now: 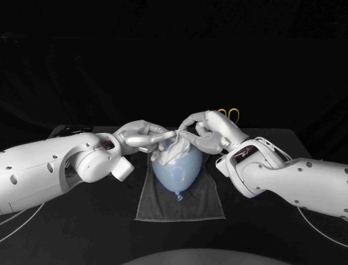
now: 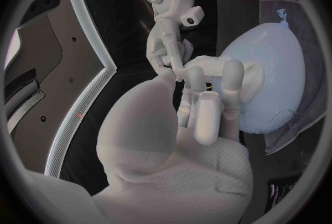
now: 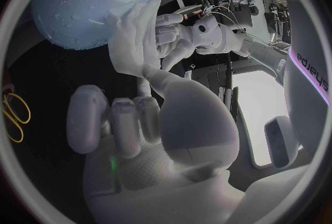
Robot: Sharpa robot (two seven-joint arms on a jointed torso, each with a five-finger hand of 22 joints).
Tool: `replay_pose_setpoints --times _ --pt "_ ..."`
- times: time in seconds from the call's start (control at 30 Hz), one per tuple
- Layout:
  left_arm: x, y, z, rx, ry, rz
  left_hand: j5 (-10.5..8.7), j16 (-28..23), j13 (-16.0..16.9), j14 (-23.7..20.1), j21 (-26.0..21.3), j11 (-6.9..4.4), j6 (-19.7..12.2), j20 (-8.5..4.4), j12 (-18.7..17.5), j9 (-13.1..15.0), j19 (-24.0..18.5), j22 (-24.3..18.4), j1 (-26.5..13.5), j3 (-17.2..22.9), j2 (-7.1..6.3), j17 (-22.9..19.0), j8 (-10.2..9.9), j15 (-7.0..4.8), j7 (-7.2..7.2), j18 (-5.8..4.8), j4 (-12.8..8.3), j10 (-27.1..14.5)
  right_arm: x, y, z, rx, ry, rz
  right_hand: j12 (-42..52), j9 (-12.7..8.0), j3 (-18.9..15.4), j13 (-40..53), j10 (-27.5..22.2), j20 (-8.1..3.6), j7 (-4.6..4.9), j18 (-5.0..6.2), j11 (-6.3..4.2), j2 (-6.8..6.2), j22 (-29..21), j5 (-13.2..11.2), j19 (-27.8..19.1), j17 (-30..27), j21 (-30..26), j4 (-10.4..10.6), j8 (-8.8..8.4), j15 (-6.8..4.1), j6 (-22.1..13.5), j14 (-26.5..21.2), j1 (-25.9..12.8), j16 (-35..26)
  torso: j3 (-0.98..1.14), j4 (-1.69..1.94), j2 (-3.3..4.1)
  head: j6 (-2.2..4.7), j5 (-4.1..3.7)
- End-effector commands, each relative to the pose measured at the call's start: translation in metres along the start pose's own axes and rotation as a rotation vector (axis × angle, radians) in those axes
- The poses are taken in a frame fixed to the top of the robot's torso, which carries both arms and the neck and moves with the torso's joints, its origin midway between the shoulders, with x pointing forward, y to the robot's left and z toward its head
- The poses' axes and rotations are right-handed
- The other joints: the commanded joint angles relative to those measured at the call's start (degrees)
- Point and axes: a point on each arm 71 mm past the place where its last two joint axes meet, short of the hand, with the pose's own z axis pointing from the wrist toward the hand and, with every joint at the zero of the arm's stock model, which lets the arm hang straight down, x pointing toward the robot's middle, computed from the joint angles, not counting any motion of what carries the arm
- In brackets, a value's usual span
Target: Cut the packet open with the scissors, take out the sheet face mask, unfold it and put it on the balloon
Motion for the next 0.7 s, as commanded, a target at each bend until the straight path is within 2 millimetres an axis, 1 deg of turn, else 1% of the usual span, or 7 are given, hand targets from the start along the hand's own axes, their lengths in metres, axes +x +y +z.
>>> replay_pose_setpoints --times 0.03,0.17,0.27,0.33,0.43,0.53,0.7 --pt "0.0045 -0.0037 0.0014 0.043 0.034 0.002 0.0 0.34 -0.08 0.06 0.49 -0.6 -0.12 -0.3 -0.15 -0.43 0.17 0.45 1.54 0.36 0.27 0.04 -0.51 -0.53 -0.45 0.53 -0.32 -0.01 0.002 0.0008 0.0007 -0.001 0.02 -0.005 0.03 0.77 0.27 10.98 2.77 -0.36 0.06 -0.22 -0.23 -0.16 10.8 0.28 0.55 15.05 0.01 -0.02 0.33 -1.38 0.42 6.87 0.45 0.2 -0.01 0.01 0.0 -0.08 -0.01" --pt "0.0057 -0.0047 0.0018 0.055 0.041 -0.001 -0.01 0.33 -0.09 -0.03 0.6 -0.71 0.32 -0.43 -0.13 -0.61 0.16 0.57 2.08 0.38 0.2 -0.11 -0.6 -0.64 -0.56 0.5 -0.29 -0.12 0.0028 0.0004 0.001 0.004 0.027 -0.007 -0.01 0.77 0.29 10.94 2.73 -0.37 0.06 -0.21 -0.23 -0.17 10.79 0.28 0.54 15.05 -0.02 -0.04 0.35 -1.38 0.39 6.87 0.45 0.2 -0.02 0.01 0.0 -0.1 -0.05" --pt "0.0064 -0.0054 0.0017 0.064 0.049 -0.004 -0.02 0.32 -0.1 -0.13 0.61 -0.7 0.56 -0.51 -0.1 -0.81 0.06 0.54 2.29 0.06 -0.33 -0.26 -0.78 -0.67 -0.55 0.49 -0.18 -0.22 0.003 -0.0001 0.0011 0.009 0.03 -0.01 0.0 0.77 0.3 10.95 2.74 -0.37 0.06 -0.2 -0.23 -0.18 10.78 0.28 0.53 15.05 -0.05 -0.05 0.35 -1.38 0.38 6.87 0.46 0.2 -0.01 0.04 -0.02 -0.1 -0.02" --pt "0.0064 -0.006 0.0014 0.073 0.05 -0.016 -0.03 0.3 -0.12 -0.25 0.62 -0.62 0.76 -0.55 -0.05 -1.09 -0.07 0.54 1.85 -0.77 -1.1 -0.43 -1.06 -0.62 -0.47 0.47 0.31 -0.31 0.0031 -0.0004 0.0012 0.012 0.031 -0.012 0.0 0.77 0.32 10.95 2.74 -0.37 0.06 -0.21 -0.23 -0.19 10.78 0.28 0.53 15.05 -0.05 -0.07 0.37 -1.39 0.36 6.87 0.47 0.2 -0.01 0.06 0.0 -0.08 0.0" --pt "0.0057 -0.0069 0.001 0.086 0.043 -0.043 -0.02 0.27 -0.12 -0.34 0.6 -0.61 0.81 -0.55 -0.03 -1.19 -0.15 0.49 1.83 -1.01 -1.25 -0.58 -1.17 -0.6 -0.47 0.47 0.35 -0.34 0.0034 -0.0003 0.0012 0.013 0.034 -0.013 -0.01 0.78 0.35 10.95 2.74 -0.38 0.06 -0.21 -0.24 -0.2 10.78 0.28 0.53 15.05 -0.05 -0.11 0.38 -1.39 0.34 6.87 0.49 0.2 0.01 0.02 -0.01 -0.03 0.01" --pt "0.0043 -0.0078 0.0006 0.101 0.029 -0.069 -0.01 -0.09 -0.24 -1.04 -0.13 -0.78 1.35 -0.57 -0.23 -1.44 -1.1 -0.62 3.83 -0.56 -0.89 -1.68 -1.29 -0.7 -0.65 0.69 -0.31 -0.88 0.0038 0.0001 0.0013 0.013 0.036 -0.013 -0.01 0.78 0.35 10.95 2.74 -0.38 0.06 -0.21 -0.24 -0.2 10.78 0.28 0.53 15.05 -0.05 -0.11 0.38 -1.39 0.34 6.87 0.49 0.2 0.0 0.01 -0.01 0.01 0.04" --pt "0.0019 -0.0084 0.0003 0.112 0.004 -0.099 0.01 -0.28 -0.51 -1.55 -0.44 -1.07 2.75 -0.7 -0.62 -1.68 -1.72 -1.03 7.92 1.62 0.72 -2.29 -1.08 -0.94 -0.98 0.79 -1.78 -1.6 0.0041 0.001 0.0012 0.01 0.036 -0.012 0.02 0.79 0.41 10.98 2.77 -0.39 0.05 -0.21 -0.24 -0.19 10.78 0.29 0.54 15.05 -0.05 -0.15 0.42 -1.4 0.32 6.87 0.52 0.2 0.0 0.0 0.01 -0.06 0.0"
